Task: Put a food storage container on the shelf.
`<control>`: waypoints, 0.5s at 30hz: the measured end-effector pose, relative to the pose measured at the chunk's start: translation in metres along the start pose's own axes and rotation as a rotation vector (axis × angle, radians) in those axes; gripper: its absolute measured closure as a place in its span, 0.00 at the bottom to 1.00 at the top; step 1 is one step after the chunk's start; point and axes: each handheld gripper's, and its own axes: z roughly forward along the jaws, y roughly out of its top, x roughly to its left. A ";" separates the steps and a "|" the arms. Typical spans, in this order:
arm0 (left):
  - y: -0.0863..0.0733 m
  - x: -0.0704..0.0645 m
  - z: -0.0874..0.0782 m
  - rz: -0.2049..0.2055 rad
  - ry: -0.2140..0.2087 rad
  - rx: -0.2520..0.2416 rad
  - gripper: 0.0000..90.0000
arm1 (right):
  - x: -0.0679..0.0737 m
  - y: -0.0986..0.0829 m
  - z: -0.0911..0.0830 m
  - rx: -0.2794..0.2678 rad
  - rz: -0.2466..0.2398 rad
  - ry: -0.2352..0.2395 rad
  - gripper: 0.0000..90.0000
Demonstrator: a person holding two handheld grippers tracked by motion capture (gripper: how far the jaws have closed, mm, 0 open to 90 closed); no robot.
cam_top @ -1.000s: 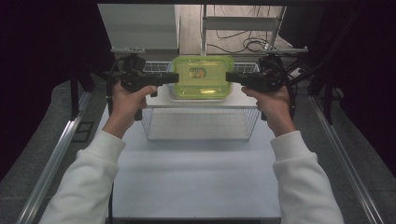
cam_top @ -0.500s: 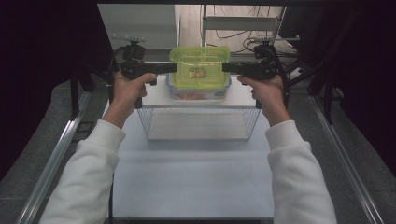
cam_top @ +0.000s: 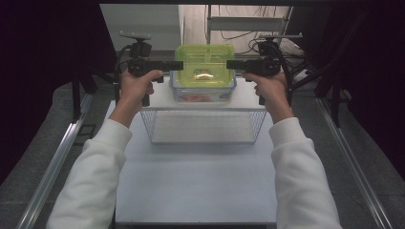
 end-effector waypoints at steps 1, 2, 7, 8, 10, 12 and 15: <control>0.000 0.000 0.001 -0.011 0.005 -0.006 0.82 | -0.002 0.000 0.002 -0.007 0.010 -0.002 0.86; 0.001 0.001 0.002 -0.022 0.012 -0.008 0.82 | -0.003 0.000 0.002 -0.013 0.020 0.003 0.86; 0.001 0.003 0.005 -0.037 0.030 -0.012 0.77 | -0.005 0.000 0.008 -0.022 0.027 -0.017 0.81; 0.001 0.004 0.006 -0.041 0.044 -0.013 0.77 | -0.005 0.000 0.008 -0.022 0.027 -0.017 0.81; 0.001 0.007 0.007 -0.049 0.044 -0.010 0.76 | -0.006 -0.001 0.010 -0.031 0.038 -0.015 0.80; 0.000 0.007 0.009 -0.058 0.047 -0.012 0.76 | -0.007 -0.001 0.012 -0.037 0.045 -0.020 0.79; 0.000 0.008 0.011 -0.060 0.056 -0.011 0.71 | -0.010 -0.002 0.016 -0.038 0.048 -0.043 0.75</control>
